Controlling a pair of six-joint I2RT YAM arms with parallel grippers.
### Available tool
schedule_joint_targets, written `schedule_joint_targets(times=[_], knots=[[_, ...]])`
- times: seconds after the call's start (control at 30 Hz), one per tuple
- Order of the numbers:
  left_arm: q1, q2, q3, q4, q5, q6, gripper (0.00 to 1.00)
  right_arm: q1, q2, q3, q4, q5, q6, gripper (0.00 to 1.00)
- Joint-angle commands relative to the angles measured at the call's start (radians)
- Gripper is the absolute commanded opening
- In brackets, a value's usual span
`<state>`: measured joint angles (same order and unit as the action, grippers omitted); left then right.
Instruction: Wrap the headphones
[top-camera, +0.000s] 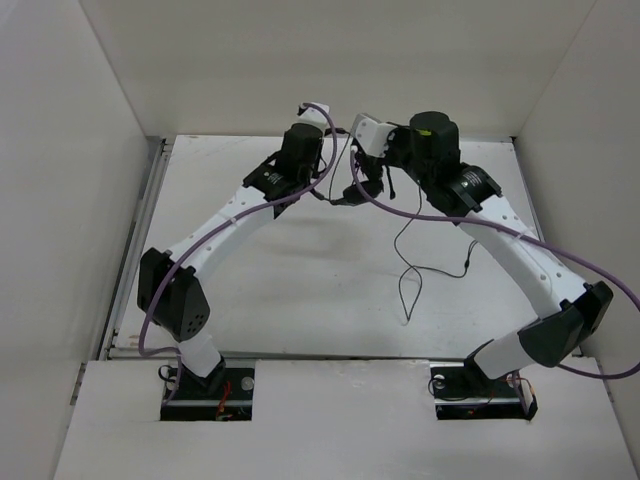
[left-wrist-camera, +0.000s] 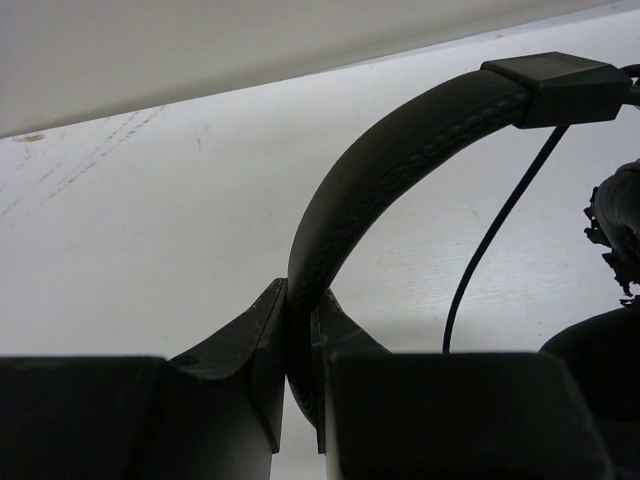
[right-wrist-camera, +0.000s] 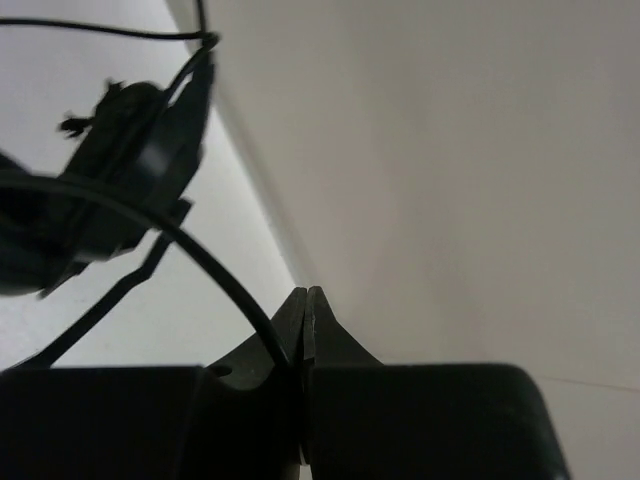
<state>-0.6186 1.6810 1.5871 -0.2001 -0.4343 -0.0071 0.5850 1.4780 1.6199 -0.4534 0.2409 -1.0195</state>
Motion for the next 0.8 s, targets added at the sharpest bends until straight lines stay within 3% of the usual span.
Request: schedule_joint_targets(times=[0.0, 0.47, 0.77], knots=[[-0.006, -0.056, -0.010, 0.031, 0.046, -0.024, 0.00, -0.004, -0.005, 0.023, 0.165, 0.063, -0.054, 0.02], [-0.097, -0.073, -0.003, -0.033, 0.207, -0.060, 0.00, -0.064, 0.039, 0.037, 0.259, 0.066, -0.085, 0.01], [-0.135, -0.116, 0.007, -0.051, 0.261, -0.067, 0.00, -0.175, 0.033, -0.024, 0.248, -0.018, 0.093, 0.00]])
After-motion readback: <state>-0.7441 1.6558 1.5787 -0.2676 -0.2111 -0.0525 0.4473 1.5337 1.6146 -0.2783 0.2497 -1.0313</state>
